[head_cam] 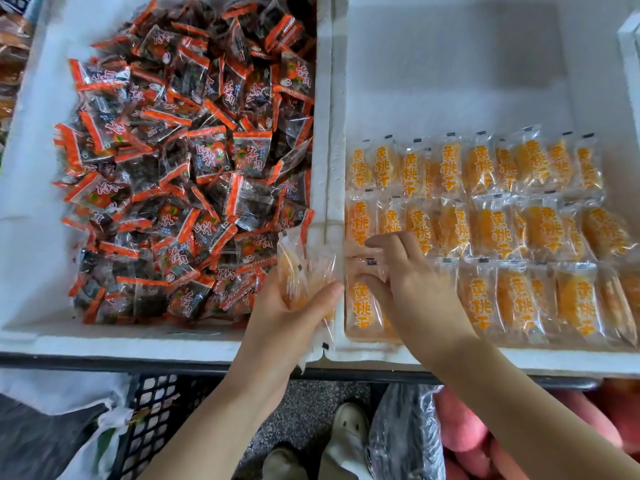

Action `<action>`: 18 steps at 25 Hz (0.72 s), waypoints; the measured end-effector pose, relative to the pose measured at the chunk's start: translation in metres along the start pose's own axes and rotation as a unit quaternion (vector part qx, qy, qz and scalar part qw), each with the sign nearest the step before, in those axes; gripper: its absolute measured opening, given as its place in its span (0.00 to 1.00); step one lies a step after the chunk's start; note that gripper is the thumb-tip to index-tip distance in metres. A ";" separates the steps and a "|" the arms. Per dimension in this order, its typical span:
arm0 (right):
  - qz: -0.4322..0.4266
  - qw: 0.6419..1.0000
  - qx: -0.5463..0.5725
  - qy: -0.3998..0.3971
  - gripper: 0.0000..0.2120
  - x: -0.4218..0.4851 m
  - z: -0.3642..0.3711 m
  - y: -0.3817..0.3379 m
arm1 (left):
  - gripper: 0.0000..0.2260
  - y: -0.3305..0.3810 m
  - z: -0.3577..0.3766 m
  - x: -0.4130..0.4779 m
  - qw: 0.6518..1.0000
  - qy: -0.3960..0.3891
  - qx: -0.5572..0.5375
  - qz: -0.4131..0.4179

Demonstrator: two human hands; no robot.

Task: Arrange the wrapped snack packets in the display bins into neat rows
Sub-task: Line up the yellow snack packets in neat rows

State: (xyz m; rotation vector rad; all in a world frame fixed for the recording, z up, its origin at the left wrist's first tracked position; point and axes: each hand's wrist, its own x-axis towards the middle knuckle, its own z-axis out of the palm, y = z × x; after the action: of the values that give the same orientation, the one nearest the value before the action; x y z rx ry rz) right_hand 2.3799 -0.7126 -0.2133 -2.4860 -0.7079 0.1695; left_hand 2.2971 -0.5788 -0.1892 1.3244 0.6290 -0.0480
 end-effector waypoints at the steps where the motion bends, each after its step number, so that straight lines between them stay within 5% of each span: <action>1: -0.007 1.000 0.013 0.025 0.13 -0.004 -0.003 -0.002 | 0.20 -0.001 0.000 -0.001 1.000 -0.005 0.003 0.002; 5: 0.062 0.957 0.277 -0.056 0.12 -0.030 -0.015 -0.028 | 0.21 -0.008 0.003 -0.006 1.000 -0.001 0.004 0.007; 10: 0.140 0.913 0.374 -0.088 0.17 -0.056 -0.010 -0.031 | 0.21 -0.014 0.014 -0.013 0.999 -0.043 0.029 -0.003; 15: 0.239 0.809 0.531 -0.084 0.21 -0.070 -0.018 -0.011 | 0.16 -0.011 0.031 -0.015 0.994 -0.097 0.008 -0.043; 18: 0.255 0.820 0.509 -0.067 0.19 -0.075 -0.018 0.000 | 0.15 -0.011 0.047 -0.015 0.992 -0.110 0.011 -0.063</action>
State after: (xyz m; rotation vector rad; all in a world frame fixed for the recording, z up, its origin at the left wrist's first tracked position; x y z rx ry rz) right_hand 2.3204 -0.7604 -0.2001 -1.5423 0.0754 0.7158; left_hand 2.2990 -0.6292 -0.1876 1.2788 0.5244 -0.2998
